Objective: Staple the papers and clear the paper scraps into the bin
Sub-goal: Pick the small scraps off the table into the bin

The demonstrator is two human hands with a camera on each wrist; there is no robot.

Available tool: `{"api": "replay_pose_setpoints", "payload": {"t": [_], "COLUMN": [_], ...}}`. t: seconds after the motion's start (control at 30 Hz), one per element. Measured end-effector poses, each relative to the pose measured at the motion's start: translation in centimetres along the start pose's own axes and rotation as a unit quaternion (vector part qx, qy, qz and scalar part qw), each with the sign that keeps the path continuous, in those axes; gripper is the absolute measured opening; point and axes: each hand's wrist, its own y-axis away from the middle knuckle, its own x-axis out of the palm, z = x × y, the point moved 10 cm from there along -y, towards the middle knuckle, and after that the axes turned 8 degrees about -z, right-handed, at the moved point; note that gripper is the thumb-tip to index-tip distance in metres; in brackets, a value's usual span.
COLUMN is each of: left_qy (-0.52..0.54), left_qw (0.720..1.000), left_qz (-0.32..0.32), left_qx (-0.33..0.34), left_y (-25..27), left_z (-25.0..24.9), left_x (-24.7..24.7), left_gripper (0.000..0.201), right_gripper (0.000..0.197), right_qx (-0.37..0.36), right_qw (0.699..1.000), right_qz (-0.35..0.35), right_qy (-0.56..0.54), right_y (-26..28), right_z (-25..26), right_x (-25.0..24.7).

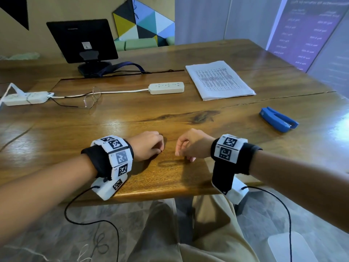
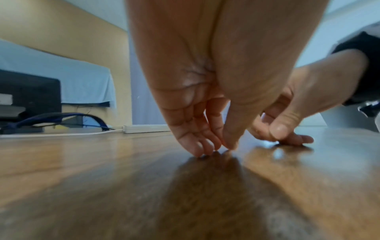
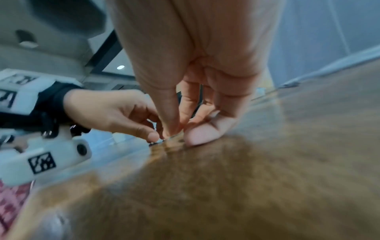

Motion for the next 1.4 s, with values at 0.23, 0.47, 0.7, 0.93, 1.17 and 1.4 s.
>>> {"api": "replay_pose_setpoints", "payload": {"t": [0.23, 0.47, 0.7, 0.93, 1.17, 1.4], "left_qy": [0.021, 0.032, -0.010, -0.007, 0.099, 0.123], "left_qw": [0.998, 0.998, 0.998, 1.000, 0.994, 0.990], "left_qz": [-0.047, -0.060, -0.065, -0.023, -0.012, -0.010], "left_qx": [-0.019, -0.008, 0.012, 0.007, -0.050, -0.070], "left_y": [0.1, -0.2, -0.1, 0.0, 0.0, 0.6], "left_z": [0.3, 0.0, -0.8, -0.7, 1.4, 3.0], "left_x": [-1.1, -1.2, -1.1, -0.1, -0.8, -0.7], "left_gripper": [0.015, 0.008, 0.015, 0.020, 0.006, 0.004], "right_gripper": [0.008, 0.004, 0.007, 0.011, 0.025, 0.022], "right_qx": [-0.031, -0.016, -0.015, 0.004, -0.017, 0.002], "right_qw": [0.998, 0.999, 0.999, 1.000, 0.999, 0.996], "right_qz": [-0.015, -0.026, -0.026, 0.001, 0.035, 0.086], "right_qy": [0.045, 0.022, 0.015, -0.002, -0.009, -0.021], "right_y": [-1.5, -2.0, -2.4, -2.4, -2.8, -3.7], "right_z": [2.6, 2.2, 2.3, 1.9, 2.2, 2.0], "right_x": [0.9, 0.7, 1.0, 1.1, 1.2, 1.6]}}
